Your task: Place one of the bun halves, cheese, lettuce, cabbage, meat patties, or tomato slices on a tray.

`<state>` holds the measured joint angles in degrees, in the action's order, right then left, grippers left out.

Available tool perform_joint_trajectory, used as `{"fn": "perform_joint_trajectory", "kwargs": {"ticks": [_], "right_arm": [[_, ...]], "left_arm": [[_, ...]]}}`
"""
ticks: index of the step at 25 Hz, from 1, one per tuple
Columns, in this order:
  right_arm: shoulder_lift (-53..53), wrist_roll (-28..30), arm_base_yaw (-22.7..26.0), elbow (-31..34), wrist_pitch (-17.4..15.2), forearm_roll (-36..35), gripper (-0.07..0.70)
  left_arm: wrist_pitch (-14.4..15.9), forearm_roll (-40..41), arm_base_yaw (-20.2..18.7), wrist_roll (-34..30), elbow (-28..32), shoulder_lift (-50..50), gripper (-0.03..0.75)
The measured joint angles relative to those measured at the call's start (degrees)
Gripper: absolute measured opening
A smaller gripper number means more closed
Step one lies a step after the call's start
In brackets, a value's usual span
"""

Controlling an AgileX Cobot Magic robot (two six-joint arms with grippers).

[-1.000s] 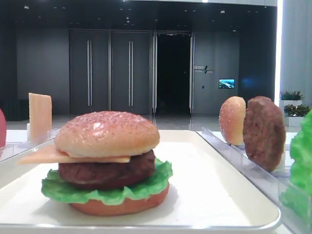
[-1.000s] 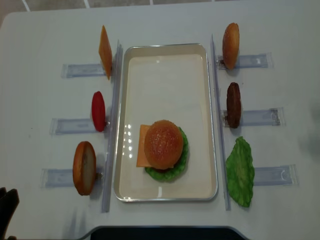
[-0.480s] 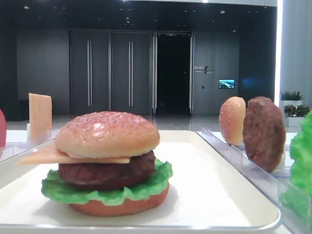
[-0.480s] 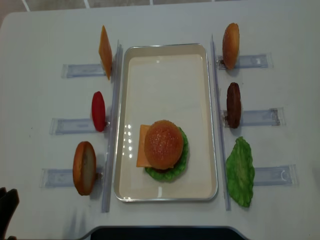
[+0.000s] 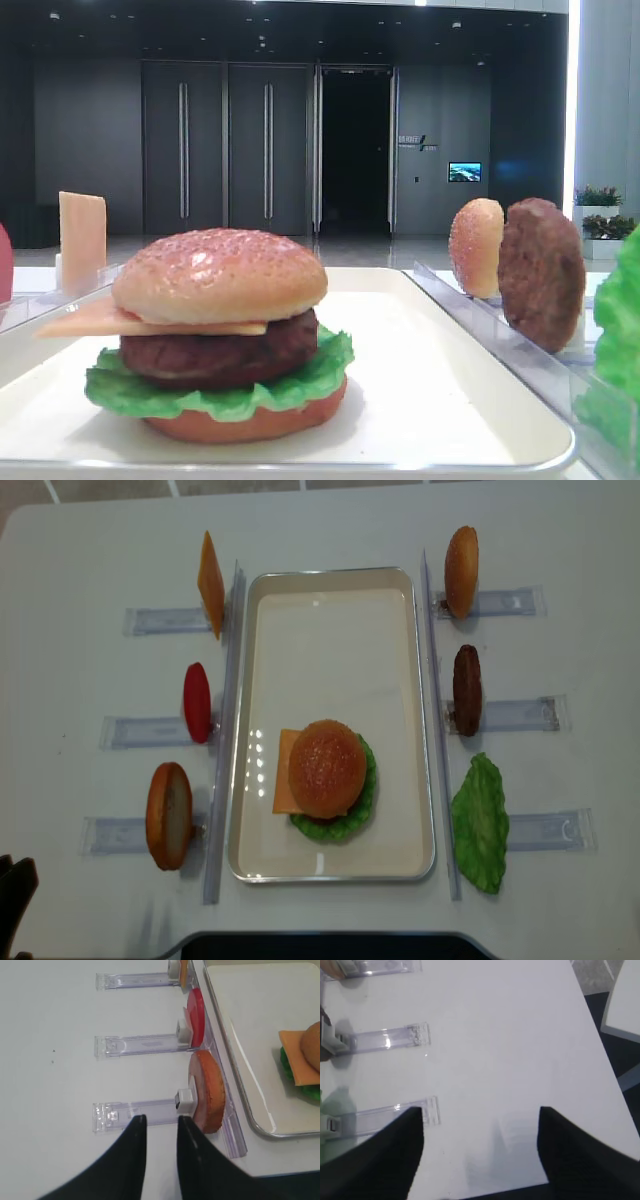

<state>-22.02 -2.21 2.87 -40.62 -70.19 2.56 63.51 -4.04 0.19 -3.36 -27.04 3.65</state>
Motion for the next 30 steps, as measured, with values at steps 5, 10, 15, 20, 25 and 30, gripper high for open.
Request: {"fn": "perform_joint_trajectory", "kwargs": {"ticks": [5,10,15,20,25,30], "right_arm": [[6.67,0.05,0.0,4.79,-0.07,-0.19,0.489],[13.11,0.44,0.0,6.4,0.17,-0.24,0.489],[17.45,1.22,0.0,8.43,1.57,-0.79,0.489],[18.44,1.41,0.0,11.12,3.64,-1.42,0.489],[19.17,1.59,-0.07,11.98,4.46,-1.57,0.489],[22.22,1.78,-0.9,11.98,4.66,-1.74,0.489]], "left_arm": [[0.0,0.0,0.0,0.0,0.0,0.0,0.159],[0.0,0.0,0.0,0.0,0.0,0.0,0.159],[0.0,0.0,0.0,0.0,0.0,0.0,0.159],[0.0,0.0,0.0,0.0,0.0,0.0,0.159],[0.0,0.0,0.0,0.0,0.0,0.0,0.159],[0.0,0.0,0.0,0.0,0.0,0.0,0.159]]}}
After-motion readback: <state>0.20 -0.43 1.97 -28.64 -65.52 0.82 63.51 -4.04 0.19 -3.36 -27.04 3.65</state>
